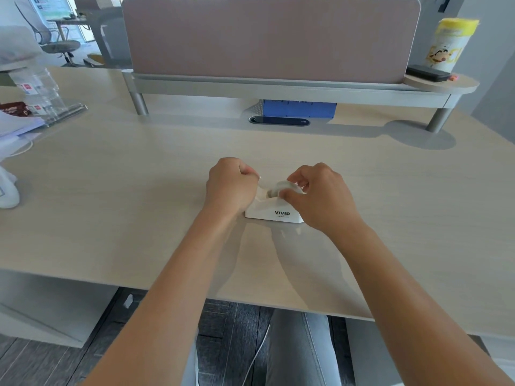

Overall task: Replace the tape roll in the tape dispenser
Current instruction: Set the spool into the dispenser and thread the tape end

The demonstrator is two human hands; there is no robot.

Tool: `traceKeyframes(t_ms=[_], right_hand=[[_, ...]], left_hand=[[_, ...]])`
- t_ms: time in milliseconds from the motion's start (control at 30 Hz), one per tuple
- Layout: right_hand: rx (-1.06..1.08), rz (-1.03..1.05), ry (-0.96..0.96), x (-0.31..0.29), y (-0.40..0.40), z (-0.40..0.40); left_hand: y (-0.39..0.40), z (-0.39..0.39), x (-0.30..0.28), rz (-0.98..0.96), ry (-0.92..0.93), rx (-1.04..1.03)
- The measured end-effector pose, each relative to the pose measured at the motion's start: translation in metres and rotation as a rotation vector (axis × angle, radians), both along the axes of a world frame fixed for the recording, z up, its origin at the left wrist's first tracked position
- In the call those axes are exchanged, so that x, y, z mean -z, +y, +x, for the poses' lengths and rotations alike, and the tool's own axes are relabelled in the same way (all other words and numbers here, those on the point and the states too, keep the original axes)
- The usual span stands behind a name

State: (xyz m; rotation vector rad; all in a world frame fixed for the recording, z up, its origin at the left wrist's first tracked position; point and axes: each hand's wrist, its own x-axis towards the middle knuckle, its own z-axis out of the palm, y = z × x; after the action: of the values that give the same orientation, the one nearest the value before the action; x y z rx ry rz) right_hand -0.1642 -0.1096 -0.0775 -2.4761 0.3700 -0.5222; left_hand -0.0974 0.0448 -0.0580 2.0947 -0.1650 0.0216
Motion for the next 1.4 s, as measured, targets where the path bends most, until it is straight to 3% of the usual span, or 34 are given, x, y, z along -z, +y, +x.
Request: traceKeyframes(t_ms=[333, 733, 1100, 1267, 1400], right_hand=[[0.01, -0.023, 0.038, -0.002, 0.002, -0.001], [0.053, -0.033, 0.09, -0.002, 0.003, -0.001], [0.063, -0.005, 0.105, -0.006, 0.006, -0.002], [0.069, -0.038, 0.132, -0.009, 0.008, -0.002], [0.09, -0.011, 0.1, -0.017, 0.014, 0.004]], left_hand=[[0.016, 0.014, 0.01, -0.338, 0.297, -0.043], [0.026, 0.029, 0.015, -0.509, 0.412, -0.035], [0.036, 0.03, 0.009, -0.818, 0.634, 0.008], [0.042, 0.035, 0.014, -0.769, 0.676, 0.034], [0.045, 0.039, 0.018, -0.573, 0.621, 0.035]])
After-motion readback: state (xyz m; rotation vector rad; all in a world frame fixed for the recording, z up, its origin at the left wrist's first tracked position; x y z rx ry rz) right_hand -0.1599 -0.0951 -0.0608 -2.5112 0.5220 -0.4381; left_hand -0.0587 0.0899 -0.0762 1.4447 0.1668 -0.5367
